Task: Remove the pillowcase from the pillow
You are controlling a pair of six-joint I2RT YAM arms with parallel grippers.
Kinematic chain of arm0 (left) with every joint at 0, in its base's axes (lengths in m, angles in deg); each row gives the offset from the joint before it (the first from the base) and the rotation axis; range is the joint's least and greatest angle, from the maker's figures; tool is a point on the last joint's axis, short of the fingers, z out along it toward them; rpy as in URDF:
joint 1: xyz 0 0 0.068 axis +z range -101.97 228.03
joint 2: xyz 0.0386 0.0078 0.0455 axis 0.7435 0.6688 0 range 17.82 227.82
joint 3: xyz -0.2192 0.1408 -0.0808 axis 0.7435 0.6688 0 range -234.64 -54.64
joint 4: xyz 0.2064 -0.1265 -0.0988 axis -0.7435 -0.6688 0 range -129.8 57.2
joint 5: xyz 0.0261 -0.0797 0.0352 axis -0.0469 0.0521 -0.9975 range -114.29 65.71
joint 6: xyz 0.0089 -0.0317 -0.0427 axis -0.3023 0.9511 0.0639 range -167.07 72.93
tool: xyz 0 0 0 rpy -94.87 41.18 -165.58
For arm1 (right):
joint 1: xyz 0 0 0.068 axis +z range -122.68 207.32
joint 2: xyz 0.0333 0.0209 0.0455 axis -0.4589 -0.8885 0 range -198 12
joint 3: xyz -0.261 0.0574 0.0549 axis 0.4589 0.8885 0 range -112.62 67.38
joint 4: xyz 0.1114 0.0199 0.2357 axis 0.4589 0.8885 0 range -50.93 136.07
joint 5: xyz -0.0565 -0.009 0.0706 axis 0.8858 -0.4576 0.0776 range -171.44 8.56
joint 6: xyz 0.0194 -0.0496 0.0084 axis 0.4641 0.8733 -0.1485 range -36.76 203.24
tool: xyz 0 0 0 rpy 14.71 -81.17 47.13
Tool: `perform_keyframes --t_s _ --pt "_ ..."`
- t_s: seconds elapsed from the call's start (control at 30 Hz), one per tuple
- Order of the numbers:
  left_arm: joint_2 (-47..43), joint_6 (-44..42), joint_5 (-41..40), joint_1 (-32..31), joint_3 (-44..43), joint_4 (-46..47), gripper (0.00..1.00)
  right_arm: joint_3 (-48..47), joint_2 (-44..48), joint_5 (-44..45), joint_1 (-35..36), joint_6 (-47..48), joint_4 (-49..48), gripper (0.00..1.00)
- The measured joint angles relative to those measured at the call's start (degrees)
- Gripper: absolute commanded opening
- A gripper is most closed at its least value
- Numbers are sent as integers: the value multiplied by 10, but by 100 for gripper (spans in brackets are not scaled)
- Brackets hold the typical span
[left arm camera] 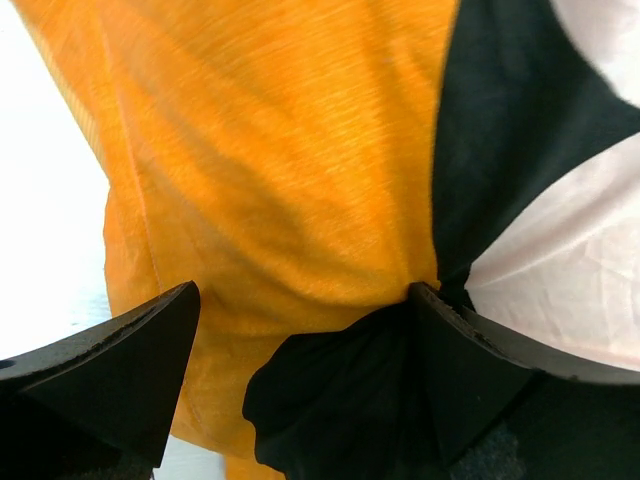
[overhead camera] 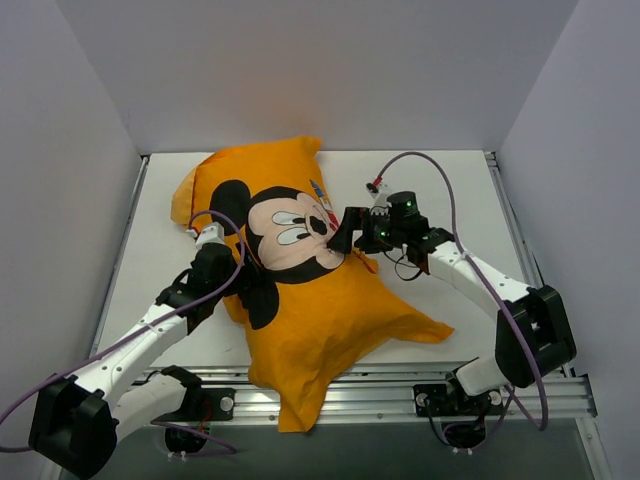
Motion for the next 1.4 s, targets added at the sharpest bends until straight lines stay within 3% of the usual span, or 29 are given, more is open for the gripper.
perform_keyframes --t_s 0.23,0.53,0.6,0.67,0.7,0.73,0.77,0.83,0.9,0.97,1.1,1.27,1.4 --pt "3 32 16 2 29 61 94 -33 -16 -4 -74 -25 -33 100" --pt "-10 49 30 10 52 83 94 -91 -218 -77 -65 -72 -147 100" --pt "-10 49 33 11 53 85 94 -100 -257 -102 -56 -80 -168 96" --pt "-8 49 35 12 53 85 94 -104 -280 -127 -49 -90 -196 69" --pt "-6 48 35 13 53 85 94 -105 -287 -142 -46 -99 -214 50" --pt "-2 48 35 13 53 85 94 -105 -290 -157 -45 -106 -233 23" --pt "2 48 36 13 53 86 94 -105 -291 -176 -43 -113 -256 12" --pt "12 48 36 13 52 89 94 -106 -289 -199 -39 -123 -284 0" --pt "24 47 38 15 49 90 94 -107 -285 -208 -36 -120 -289 0" --pt "38 46 43 16 42 91 94 -118 -273 -209 -35 -96 -253 0" --pt "93 43 54 13 -3 92 94 -200 -225 -169 -33 -5 -80 0" --pt "199 30 55 -20 -121 84 94 -360 -149 -96 -19 89 94 0" --pt "221 30 61 -45 -196 107 94 -438 -98 -65 8 135 176 0"
